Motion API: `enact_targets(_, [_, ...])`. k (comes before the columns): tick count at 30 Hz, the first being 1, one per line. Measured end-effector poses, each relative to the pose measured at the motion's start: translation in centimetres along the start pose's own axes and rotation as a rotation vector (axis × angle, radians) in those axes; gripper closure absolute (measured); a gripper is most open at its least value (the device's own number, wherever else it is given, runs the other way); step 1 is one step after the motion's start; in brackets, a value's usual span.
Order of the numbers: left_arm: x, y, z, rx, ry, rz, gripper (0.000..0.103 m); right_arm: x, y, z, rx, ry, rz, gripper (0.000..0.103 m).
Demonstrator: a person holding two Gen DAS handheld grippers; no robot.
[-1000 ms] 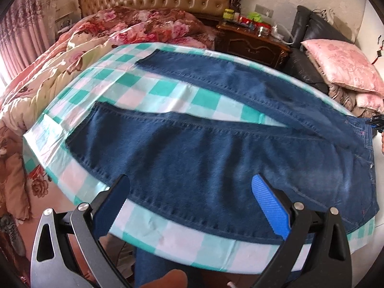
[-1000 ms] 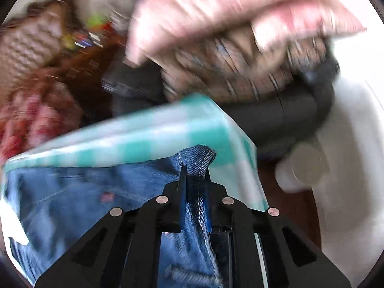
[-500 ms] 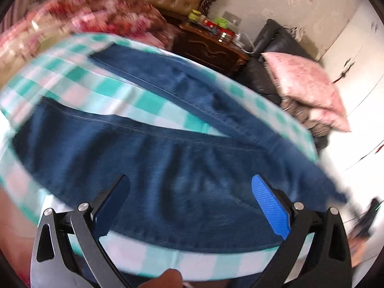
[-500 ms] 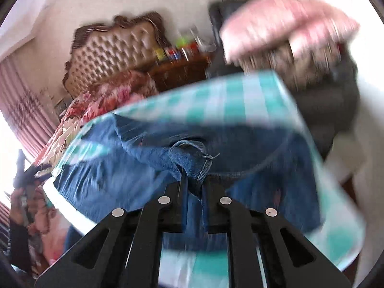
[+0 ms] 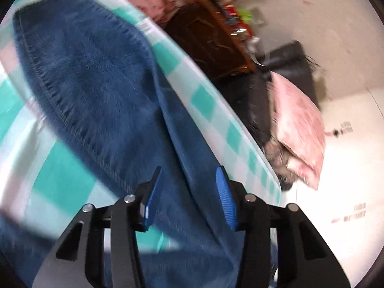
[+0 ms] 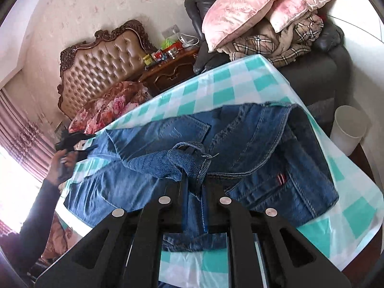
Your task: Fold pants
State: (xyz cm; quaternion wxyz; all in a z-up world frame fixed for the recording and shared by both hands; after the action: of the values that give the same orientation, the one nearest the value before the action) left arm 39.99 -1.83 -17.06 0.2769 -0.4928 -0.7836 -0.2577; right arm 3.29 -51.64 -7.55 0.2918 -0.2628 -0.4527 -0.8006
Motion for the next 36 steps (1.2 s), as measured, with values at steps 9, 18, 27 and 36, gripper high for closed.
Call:
enact_targets(9, [-5.4,7.0,2.3,0.152,0.052,0.026,0.073,-0.2,1.7,0.1,0.006,-0.017,0.01,0.092])
enact_targets(18, [6.8,4.6,-2.6,0.024,-0.051,-0.122,0.102,1.3,5.8,-1.8,0.01,-0.047,-0.014,0.093])
enact_targets(27, [15.7,-20.0,10.3,0.004,0.016,-0.155,0.102,2.2,0.9,-9.2,-0.166,-0.133,0.073,0.092])
enact_targets(36, [12.6,-22.9,13.4,0.043,0.005,-0.124,0.102,2.7,-3.7,-13.0,-0.418,-0.158,0.061,0.04])
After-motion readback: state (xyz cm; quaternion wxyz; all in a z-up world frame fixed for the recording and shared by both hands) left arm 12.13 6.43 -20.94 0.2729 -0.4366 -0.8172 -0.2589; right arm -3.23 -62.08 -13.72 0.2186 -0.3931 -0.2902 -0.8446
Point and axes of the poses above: each gripper's, at about its wrist camera, not at the fingertips, and x roughly against the way its jaws point, z to its left, y to its top, the point moved 7 cm from there along -x, roughly the way its jaws point, and after that the axes turned 2 degrees about z, right-handed, at the moved point
